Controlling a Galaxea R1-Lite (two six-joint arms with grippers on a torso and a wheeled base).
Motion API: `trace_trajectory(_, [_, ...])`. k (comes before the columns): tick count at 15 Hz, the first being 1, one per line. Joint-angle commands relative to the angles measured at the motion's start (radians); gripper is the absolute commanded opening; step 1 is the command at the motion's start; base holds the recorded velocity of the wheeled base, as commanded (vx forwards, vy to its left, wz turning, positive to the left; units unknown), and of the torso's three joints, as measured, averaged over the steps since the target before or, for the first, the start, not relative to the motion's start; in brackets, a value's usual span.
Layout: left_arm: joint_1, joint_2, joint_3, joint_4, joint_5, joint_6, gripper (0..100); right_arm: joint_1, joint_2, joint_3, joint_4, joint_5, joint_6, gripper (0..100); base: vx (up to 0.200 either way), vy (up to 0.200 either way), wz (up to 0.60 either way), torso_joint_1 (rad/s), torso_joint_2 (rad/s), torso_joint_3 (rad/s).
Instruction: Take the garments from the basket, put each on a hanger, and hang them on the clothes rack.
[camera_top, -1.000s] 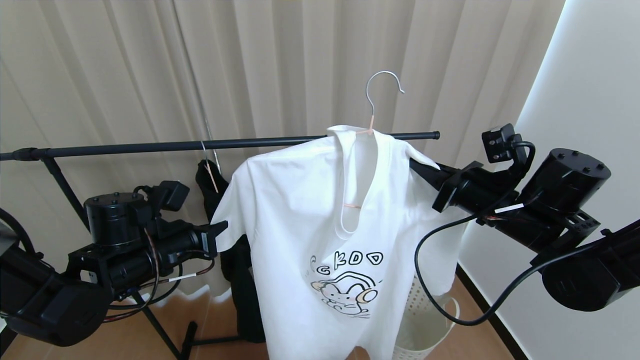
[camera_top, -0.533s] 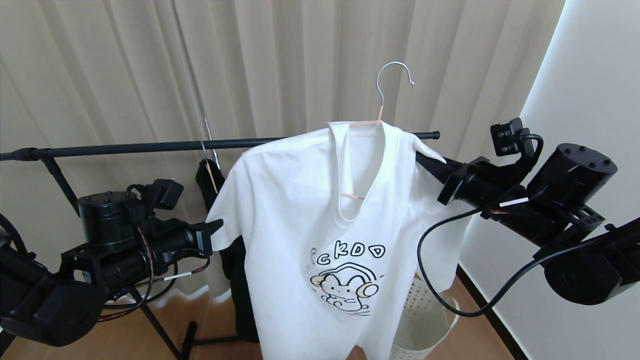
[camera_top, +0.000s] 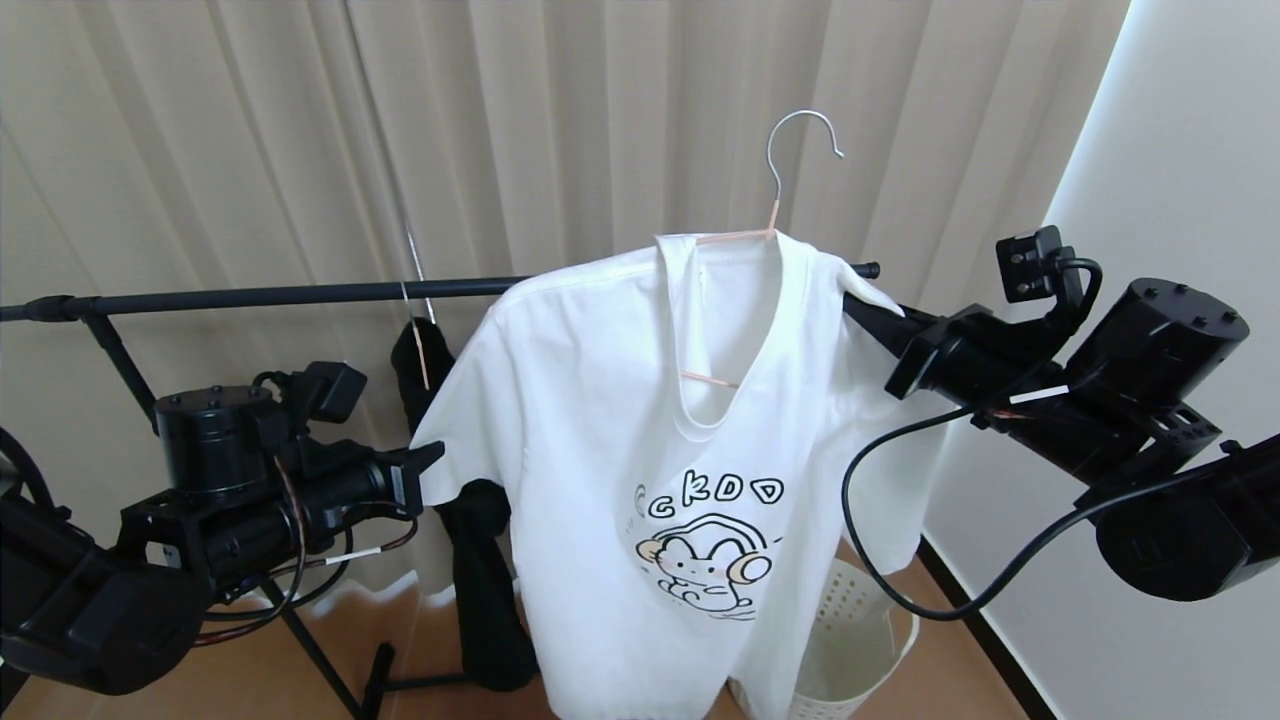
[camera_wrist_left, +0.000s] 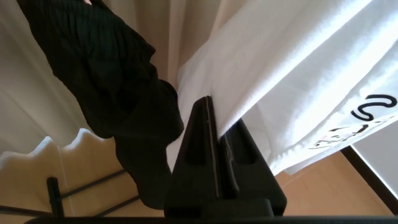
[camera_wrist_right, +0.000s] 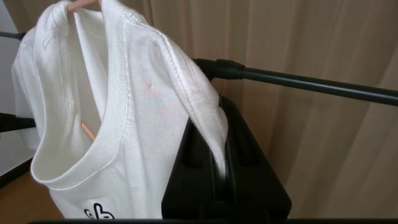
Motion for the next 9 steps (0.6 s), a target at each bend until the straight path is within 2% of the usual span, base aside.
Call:
trace_trajectory(1, [0.001,0.009,0.004,0.001,-0.001,0.001,0,-0.003,-0.001,-0.004,-0.001,0.0,0.011,0,0.0,0.0,0.0,0.0,0.0,0.0])
trace_trajectory(9, [0.001,0.021,0.015,0.0,-0.002,0.022,0,-0.017,-0.004,-0.012,-0.002,0.0,0.026,0,0.0,0.0,0.0,0.0,0.0,0.0])
